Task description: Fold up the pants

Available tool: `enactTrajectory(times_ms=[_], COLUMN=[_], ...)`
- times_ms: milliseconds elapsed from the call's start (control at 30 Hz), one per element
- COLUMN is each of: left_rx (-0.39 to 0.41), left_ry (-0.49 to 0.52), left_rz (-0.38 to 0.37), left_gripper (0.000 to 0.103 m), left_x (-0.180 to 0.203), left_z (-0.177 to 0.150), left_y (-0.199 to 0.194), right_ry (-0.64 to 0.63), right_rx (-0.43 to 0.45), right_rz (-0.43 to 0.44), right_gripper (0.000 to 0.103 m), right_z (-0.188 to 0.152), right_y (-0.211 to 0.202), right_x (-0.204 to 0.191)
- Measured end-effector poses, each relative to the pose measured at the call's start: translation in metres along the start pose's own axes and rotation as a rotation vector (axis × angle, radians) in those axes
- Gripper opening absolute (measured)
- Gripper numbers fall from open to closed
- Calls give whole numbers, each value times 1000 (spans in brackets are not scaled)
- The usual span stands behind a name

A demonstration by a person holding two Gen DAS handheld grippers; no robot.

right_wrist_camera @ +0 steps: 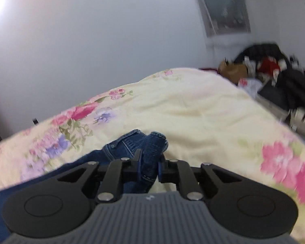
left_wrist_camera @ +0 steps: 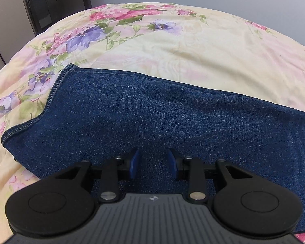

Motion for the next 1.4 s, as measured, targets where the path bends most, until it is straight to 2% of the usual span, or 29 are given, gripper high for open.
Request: enactTrajectory(times_ms=[33, 133, 200, 300, 367, 433, 533, 633, 767, 867, 1000, 1167, 1300, 1400], left_rx=[3, 9, 2, 0, 11, 41, 67, 77, 92, 90, 92, 98, 101, 109], left_ry=[0, 7, 2, 11, 17, -4, -17, 28, 79, 108, 113, 89, 65, 55], left_rz=[-1, -1, -1, 2, 0, -18, -85, -138, -203, -226, -213, -214, -224, -226], left_gripper=[38, 38, 38, 38, 38, 38, 38, 38, 38, 38, 38, 38, 38, 38], left_x=[0, 1, 0, 0, 0, 0, 7, 23, 47, 64, 74, 78, 78, 75], left_z=[-1, -2, -1, 2, 6, 12, 21, 27, 32, 31, 31, 33, 33, 34], left_y=[0, 0, 0, -1, -5, -12, -20, -22, -18, -7, 17, 42, 48, 42], right_ry=[10, -1, 52, 134, 85, 7, -19, -85, -204, -276, -318, -335, -326, -338], right_rx=[-47, -114, -156, -175, -162, -139, -91, -107, -152, -171, -221, -249, -267, -263], right_rz=[-27, -86, -121, -151, -212, -249, -176, -57, 96, 147, 129, 63, 33, 15], right_gripper=[7, 7, 8, 17, 42, 41, 41, 40, 29, 27, 26, 27, 27, 27], right_z=[-9, -39, -61, -68, -56, -39, -16, -13, -30, -49, -72, -82, -86, -80], right_y=[9, 27, 37, 39, 30, 15, -6, -13, 8, 35, 86, 143, 160, 154], right_x=[8, 21, 33, 41, 44, 42, 16, -34, -120, -173, -211, -225, -228, -231])
Point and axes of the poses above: each gripper's, at about its wrist camera, not at the fingertips, and y roughly the way its jaws point, x to its right, z to its top, the point moved 8 cm from there along y, roughly the way its jaws point, and after that the axes turned 14 degrees about x, right-handed, at the moved point
